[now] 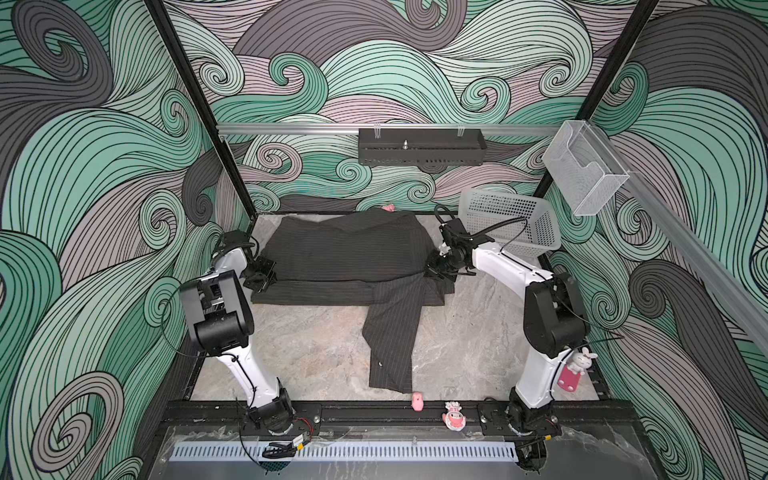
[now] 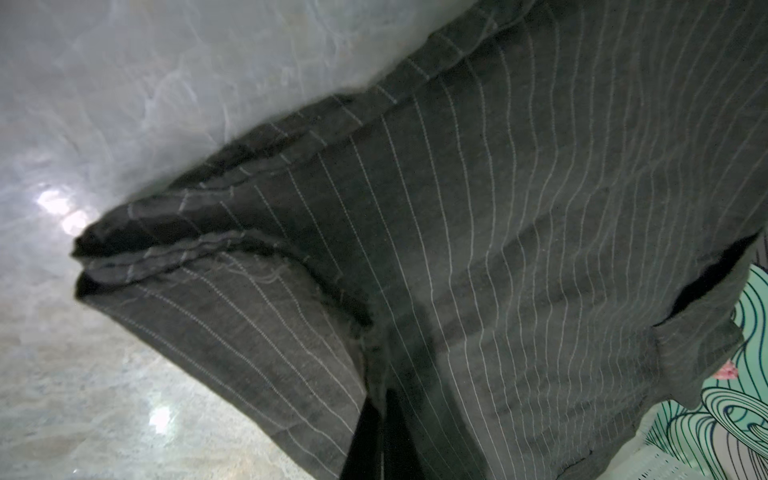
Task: Fold and stack the long sleeve shirts
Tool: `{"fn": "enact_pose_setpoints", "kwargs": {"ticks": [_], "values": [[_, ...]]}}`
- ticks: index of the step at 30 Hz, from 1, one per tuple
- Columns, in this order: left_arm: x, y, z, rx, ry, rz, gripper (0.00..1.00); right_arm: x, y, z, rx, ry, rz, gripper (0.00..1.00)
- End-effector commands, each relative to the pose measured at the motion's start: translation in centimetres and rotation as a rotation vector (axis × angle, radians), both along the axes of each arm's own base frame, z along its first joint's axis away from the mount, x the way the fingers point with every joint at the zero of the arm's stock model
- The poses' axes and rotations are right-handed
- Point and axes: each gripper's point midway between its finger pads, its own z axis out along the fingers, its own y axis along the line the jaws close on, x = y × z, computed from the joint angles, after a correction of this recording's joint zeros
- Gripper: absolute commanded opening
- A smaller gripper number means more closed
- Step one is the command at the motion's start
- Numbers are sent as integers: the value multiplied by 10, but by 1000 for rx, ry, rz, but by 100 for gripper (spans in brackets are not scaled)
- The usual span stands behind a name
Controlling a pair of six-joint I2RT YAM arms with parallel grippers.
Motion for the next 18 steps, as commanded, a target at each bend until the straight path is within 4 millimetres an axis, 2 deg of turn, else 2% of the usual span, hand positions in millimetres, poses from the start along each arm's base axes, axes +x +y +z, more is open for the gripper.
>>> {"fn": "enact_pose_setpoints", "kwargs": {"ticks": [1, 3, 4, 6, 8, 11, 14, 16, 18], "values": [[6, 5, -3, 19, 20, 29, 0, 12, -4, -5, -36, -7, -13, 0], [10, 5, -8, 12, 24, 36, 1, 17, -7, -10, -49, -4, -22, 0], [12, 5, -9, 5, 23, 38, 7, 20, -7, -10, -56, -10, -25, 0], [17, 3, -10, -10, 21, 36, 26, 26, -8, -13, -69, -17, -24, 3], [21, 1, -3, -17, 7, 31, 40, 29, -6, -11, -71, -17, -11, 19], [20, -2, 20, 6, -26, -2, 52, 26, -8, 2, -87, -40, 19, 41], [10, -10, 48, 32, -59, -64, 56, 17, -19, 20, -130, -85, 27, 54], [0, -26, 61, 50, -75, -133, 56, 5, -26, 32, -149, -108, 39, 58], [-14, -50, 66, 68, -72, -233, 56, -14, -27, 38, -157, -120, 76, 59]]}}
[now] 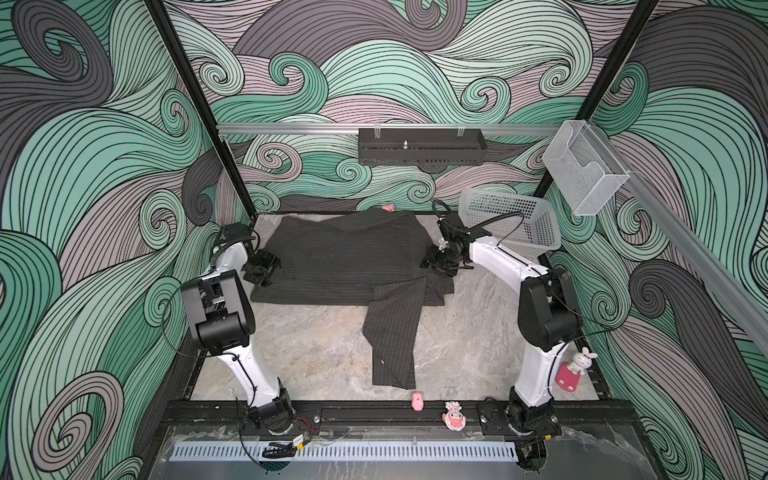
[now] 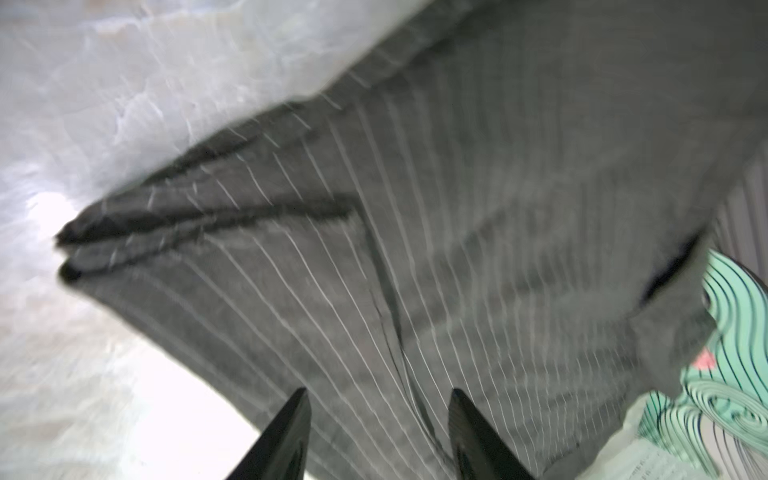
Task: Fold and stack the long sleeve shirts
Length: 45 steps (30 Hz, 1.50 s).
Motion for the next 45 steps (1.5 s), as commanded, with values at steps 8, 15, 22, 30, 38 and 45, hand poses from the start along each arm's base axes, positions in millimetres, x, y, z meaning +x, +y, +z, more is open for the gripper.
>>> {"fn": "enact_pose_setpoints", "kwargs": {"ticks": [8, 15, 22, 30, 38, 45], "values": [[-85, -92, 9, -14, 7, -315, 54, -148, 26, -6, -74, 54, 253, 60], [-103, -91, 21, 25, -27, -336, 54, -213, 57, -56, -71, 173, 314, 62], [-111, -92, 29, 37, -39, -351, 53, -230, 90, -82, -16, 242, 365, 58], [-143, -111, 12, -35, 2, -386, 52, -229, 121, -91, 73, 270, 410, 46], [-174, -157, -15, -127, 23, -477, 47, -215, 161, -83, 216, 260, 433, 45], [-196, -195, -44, -155, 62, -568, 47, -205, 169, -85, 262, 243, 395, 29]]}}
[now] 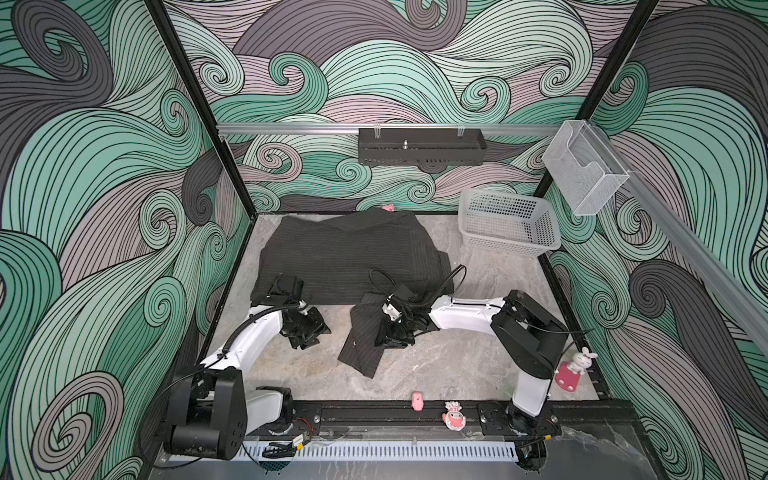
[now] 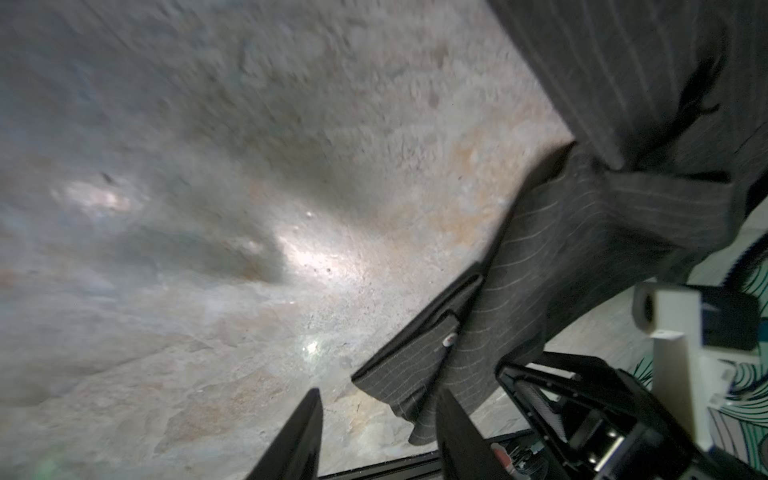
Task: Fold and stack the long sleeve shirts
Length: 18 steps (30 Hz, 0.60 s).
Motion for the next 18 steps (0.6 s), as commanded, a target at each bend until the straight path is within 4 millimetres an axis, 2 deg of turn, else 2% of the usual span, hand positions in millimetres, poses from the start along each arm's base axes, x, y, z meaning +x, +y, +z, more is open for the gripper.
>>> {"fn": "enact_pose_setpoints", "kwargs": {"ticks": [1, 6, 11, 18], "values": [[2, -18, -5, -27, -20, -16, 47, 9, 5, 2, 36, -5, -34, 27], [-6, -30, -23, 13, 31, -93, 49, 13, -5, 3, 34, -19, -62, 21], [-4, -34, -37, 72, 42, -159, 51, 16, -11, 4, 36, -22, -77, 19], [-6, -59, -60, 67, 48, -263, 52, 18, -19, -1, 37, -6, -97, 18]]}}
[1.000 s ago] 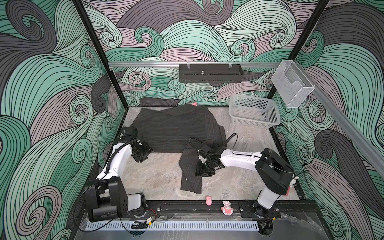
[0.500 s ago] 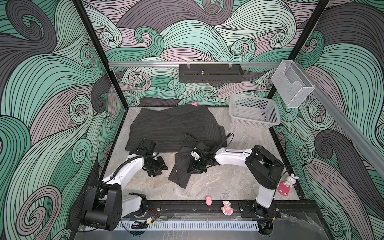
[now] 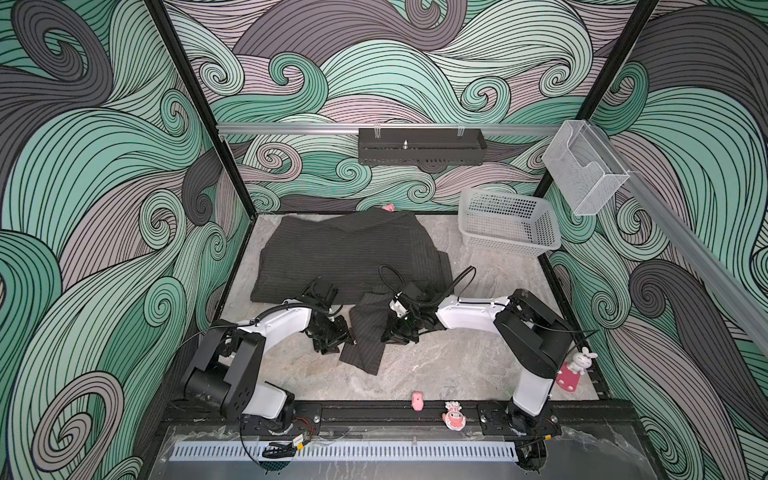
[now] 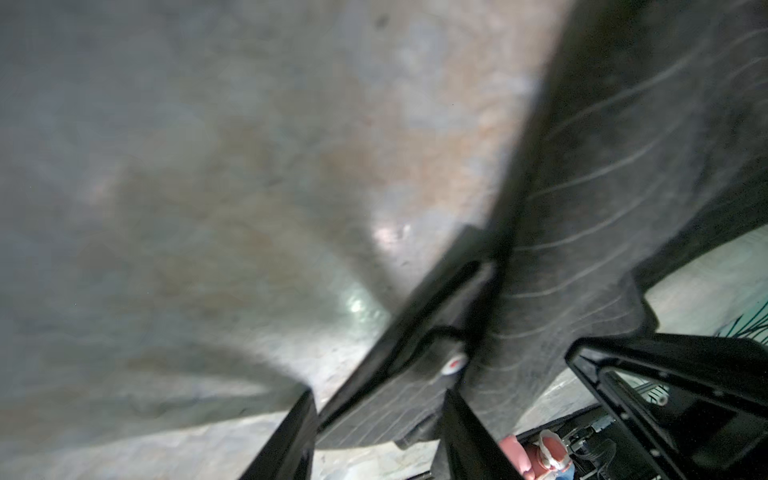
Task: Fold and stack the long sleeve shirts
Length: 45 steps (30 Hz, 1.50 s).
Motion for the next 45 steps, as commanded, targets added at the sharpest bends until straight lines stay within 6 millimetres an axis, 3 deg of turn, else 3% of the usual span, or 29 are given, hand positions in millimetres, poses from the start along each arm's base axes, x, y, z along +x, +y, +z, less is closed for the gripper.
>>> {"fn": "enact_pose_setpoints", "kwargs": {"ticks": [1, 7, 13, 17, 20, 24, 34, 36, 39, 45], "values": [[-4, -2, -25, 53, -5, -51, 52, 3, -4, 3, 11, -6, -15, 18], [-15, 0, -40, 89, 37, -104, 43, 5, -4, 3, 17, -5, -17, 18], [-20, 5, -45, 115, 51, -121, 19, 5, -5, 2, 23, 0, -24, 18], [-19, 13, -31, 152, 21, -126, 16, 9, -9, 6, 27, -10, -41, 16], [-19, 15, -21, 157, -2, -124, 19, 13, -11, 7, 27, -15, -47, 14], [-20, 16, -24, 161, 12, -117, 21, 16, -12, 8, 25, -19, -53, 12], [-14, 9, -28, 137, 1, -104, 8, 18, -13, 11, 29, -21, -55, 11], [-13, 8, -26, 132, -5, -105, 1, 18, -13, 13, 34, -23, -54, 11], [-6, 11, -7, 147, -54, -111, 0, 19, -15, 19, 31, -37, -48, 15], [18, 51, 95, 345, -270, -124, 0, 29, -29, 56, -13, -166, -6, 34]]}}
